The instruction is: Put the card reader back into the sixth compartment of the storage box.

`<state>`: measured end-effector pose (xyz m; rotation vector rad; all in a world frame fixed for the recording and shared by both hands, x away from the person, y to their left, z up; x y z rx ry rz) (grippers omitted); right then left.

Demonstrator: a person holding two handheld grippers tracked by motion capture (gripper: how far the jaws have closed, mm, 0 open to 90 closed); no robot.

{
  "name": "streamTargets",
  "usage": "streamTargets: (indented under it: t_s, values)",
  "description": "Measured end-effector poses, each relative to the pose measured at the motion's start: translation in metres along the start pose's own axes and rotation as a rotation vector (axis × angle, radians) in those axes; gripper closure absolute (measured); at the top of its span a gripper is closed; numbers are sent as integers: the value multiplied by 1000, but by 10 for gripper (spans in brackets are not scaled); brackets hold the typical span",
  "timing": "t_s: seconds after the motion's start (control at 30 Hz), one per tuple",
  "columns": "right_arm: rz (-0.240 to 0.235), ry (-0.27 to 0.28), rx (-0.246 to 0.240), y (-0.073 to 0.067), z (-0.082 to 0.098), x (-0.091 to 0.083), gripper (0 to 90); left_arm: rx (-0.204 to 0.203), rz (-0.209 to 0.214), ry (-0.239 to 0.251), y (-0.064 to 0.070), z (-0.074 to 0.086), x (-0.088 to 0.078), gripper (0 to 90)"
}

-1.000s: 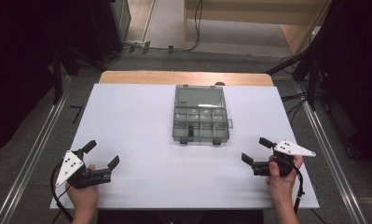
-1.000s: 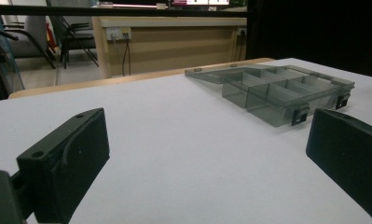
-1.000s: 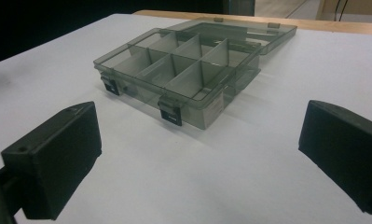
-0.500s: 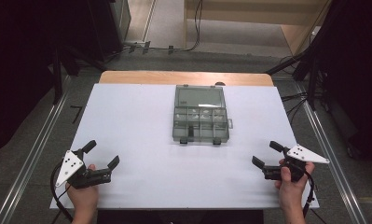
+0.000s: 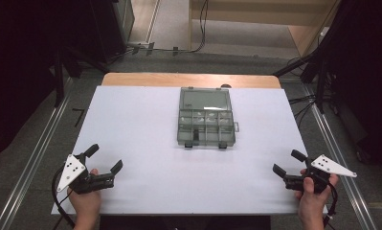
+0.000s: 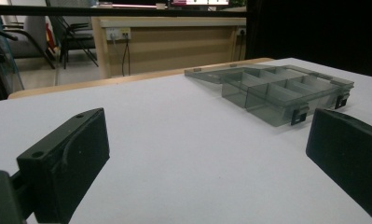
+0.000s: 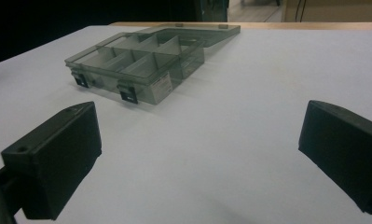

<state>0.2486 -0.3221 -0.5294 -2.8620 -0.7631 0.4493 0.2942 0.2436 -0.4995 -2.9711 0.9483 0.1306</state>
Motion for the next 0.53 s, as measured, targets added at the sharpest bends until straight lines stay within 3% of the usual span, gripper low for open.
streamTargets:
  t_s: [0.17,0.3,0.53]
  values:
    - [24,7,-8,10,4,-10,0,0,0,-1,0,0,0,0]
    - [7,59,25,17,3,-16,0,1,-2,-1,0,0,0,0]
    - [15,51,28,18,5,-14,0,0,-2,-1,0,0,0,0]
Point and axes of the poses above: each handheld gripper's, and its own axes: x roughly forward along the jaws, z roughly out of its underside, y roughly to its right, the point moved 7 cm from there along x, roughly forward along the jaws, and after that the axes turned 5 degrees about y, right-handed, at the moved point
